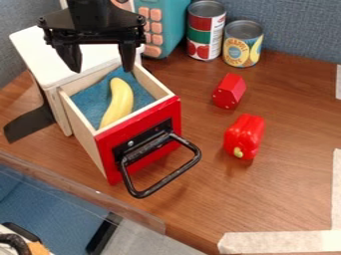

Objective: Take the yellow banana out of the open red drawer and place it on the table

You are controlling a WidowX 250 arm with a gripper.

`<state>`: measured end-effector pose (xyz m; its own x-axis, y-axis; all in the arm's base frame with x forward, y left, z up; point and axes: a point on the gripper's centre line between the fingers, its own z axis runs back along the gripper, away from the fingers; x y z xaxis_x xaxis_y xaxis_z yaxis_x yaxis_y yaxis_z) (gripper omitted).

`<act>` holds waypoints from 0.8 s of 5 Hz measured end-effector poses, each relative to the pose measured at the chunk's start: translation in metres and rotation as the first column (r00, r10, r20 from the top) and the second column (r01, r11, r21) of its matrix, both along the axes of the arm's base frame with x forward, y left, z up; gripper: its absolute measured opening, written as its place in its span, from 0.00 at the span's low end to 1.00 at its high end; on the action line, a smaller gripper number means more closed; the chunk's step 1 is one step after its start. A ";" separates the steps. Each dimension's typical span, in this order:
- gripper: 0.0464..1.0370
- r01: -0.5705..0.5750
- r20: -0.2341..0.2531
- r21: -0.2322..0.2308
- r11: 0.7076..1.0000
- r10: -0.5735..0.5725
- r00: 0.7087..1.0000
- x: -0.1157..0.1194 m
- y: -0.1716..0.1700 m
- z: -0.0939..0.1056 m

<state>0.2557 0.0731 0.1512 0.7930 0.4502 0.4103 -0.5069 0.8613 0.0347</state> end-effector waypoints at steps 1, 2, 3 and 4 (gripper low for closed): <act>0.96 -0.003 -0.025 -0.007 1.000 0.003 1.000 -0.002 -0.001 -0.007; 0.96 -0.014 -0.036 -0.010 1.000 0.014 0.999 0.003 0.001 -0.020; 0.96 -0.024 -0.053 -0.015 1.000 0.023 0.998 0.007 0.002 -0.034; 0.96 -0.048 -0.047 -0.021 0.999 0.047 0.998 0.010 0.007 -0.045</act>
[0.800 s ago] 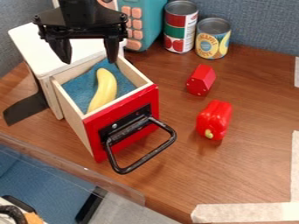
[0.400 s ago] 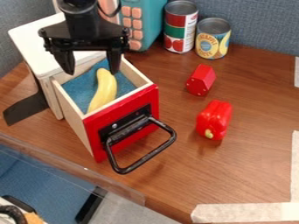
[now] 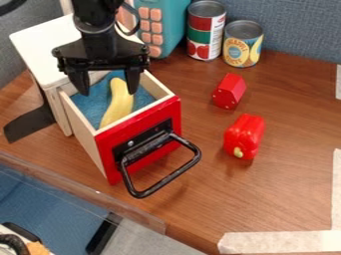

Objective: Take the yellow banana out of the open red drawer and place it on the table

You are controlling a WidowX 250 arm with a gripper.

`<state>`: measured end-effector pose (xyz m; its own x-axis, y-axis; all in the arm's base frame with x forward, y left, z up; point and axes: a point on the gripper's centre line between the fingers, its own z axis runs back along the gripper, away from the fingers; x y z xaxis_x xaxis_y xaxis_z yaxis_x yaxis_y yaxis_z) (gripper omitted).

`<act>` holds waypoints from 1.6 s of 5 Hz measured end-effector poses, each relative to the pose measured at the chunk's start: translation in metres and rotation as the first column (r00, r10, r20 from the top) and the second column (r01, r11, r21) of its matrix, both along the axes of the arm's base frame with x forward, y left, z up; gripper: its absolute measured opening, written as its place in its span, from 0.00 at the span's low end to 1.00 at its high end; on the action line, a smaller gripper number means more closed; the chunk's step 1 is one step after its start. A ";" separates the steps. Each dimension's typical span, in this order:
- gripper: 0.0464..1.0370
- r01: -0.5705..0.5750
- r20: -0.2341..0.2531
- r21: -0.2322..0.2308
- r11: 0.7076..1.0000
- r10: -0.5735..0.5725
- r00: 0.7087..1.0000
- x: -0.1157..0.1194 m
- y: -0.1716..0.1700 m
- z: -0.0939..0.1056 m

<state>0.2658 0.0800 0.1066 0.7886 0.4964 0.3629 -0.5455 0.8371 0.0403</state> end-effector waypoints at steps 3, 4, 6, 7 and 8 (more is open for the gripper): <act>0.96 -0.048 0.059 -0.080 0.996 0.052 0.997 0.005 0.010 -0.021; 0.96 -0.059 0.093 -0.132 0.989 0.071 0.993 0.006 0.013 -0.025; 0.93 -0.080 0.089 -0.135 0.988 0.092 0.992 0.012 0.019 -0.041; 0.67 -0.139 0.054 -0.156 0.978 0.149 0.987 0.013 0.020 -0.056; 0.51 -0.155 0.064 -0.177 0.972 0.169 0.984 0.011 0.018 -0.049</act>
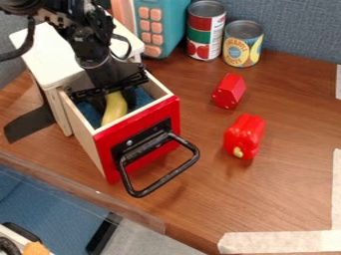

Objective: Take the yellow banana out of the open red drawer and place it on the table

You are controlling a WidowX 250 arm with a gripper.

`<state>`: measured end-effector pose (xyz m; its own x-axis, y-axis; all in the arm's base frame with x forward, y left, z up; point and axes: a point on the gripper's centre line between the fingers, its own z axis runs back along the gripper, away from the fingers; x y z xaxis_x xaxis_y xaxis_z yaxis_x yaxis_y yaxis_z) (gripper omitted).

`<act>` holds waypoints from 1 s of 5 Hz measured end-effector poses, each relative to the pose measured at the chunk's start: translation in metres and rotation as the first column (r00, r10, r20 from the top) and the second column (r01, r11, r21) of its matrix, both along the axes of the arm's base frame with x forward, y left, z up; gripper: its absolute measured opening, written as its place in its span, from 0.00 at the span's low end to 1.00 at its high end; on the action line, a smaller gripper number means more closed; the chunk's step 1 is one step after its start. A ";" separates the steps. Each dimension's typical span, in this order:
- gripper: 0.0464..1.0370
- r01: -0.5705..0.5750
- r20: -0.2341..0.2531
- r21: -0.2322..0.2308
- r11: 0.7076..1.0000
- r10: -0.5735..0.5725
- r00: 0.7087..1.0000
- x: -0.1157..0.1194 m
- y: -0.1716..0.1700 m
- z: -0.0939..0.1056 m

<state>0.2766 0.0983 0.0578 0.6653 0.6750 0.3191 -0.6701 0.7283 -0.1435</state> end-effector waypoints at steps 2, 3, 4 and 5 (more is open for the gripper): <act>0.51 0.041 0.089 -0.033 0.999 -0.038 0.995 -0.017 -0.011 0.050; 0.51 0.062 0.086 0.024 0.998 -0.064 0.994 -0.028 -0.030 0.068; 0.51 0.128 0.053 0.153 0.980 -0.138 0.989 -0.031 -0.069 0.069; 0.51 0.206 -0.022 0.167 0.964 -0.205 0.978 -0.033 -0.103 0.055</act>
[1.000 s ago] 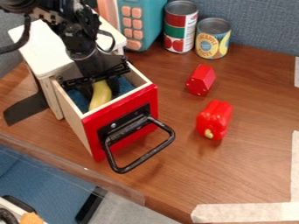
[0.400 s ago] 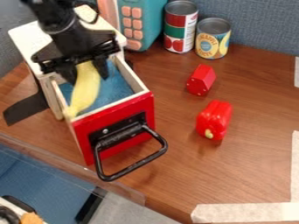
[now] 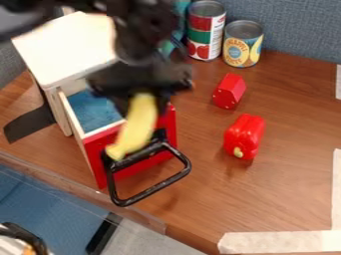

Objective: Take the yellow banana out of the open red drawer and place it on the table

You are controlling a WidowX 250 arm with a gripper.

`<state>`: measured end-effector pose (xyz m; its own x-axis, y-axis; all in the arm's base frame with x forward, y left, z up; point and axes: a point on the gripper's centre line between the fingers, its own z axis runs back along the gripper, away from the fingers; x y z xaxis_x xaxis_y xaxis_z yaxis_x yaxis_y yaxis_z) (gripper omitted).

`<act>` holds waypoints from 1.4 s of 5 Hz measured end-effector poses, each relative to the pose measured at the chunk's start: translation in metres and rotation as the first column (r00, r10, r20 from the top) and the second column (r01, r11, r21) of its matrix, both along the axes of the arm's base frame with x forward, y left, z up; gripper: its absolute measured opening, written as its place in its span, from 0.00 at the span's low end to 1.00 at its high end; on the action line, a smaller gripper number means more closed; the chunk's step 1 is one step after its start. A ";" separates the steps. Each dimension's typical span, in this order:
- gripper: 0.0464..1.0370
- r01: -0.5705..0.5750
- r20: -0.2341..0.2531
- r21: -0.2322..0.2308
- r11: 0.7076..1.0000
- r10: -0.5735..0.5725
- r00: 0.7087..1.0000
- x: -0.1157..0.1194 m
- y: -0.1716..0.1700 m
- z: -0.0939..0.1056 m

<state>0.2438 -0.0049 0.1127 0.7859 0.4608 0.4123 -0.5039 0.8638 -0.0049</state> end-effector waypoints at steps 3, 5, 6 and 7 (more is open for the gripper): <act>0.51 0.130 -0.131 -0.057 0.990 -0.136 0.982 0.020 -0.076 -0.047; 0.51 0.204 -0.193 -0.059 0.977 -0.211 0.958 0.024 -0.108 -0.085; 0.51 0.225 -0.201 -0.072 0.972 -0.235 0.951 0.020 -0.119 -0.093; 0.58 0.244 -0.194 -0.083 0.966 -0.256 0.947 0.016 -0.128 -0.095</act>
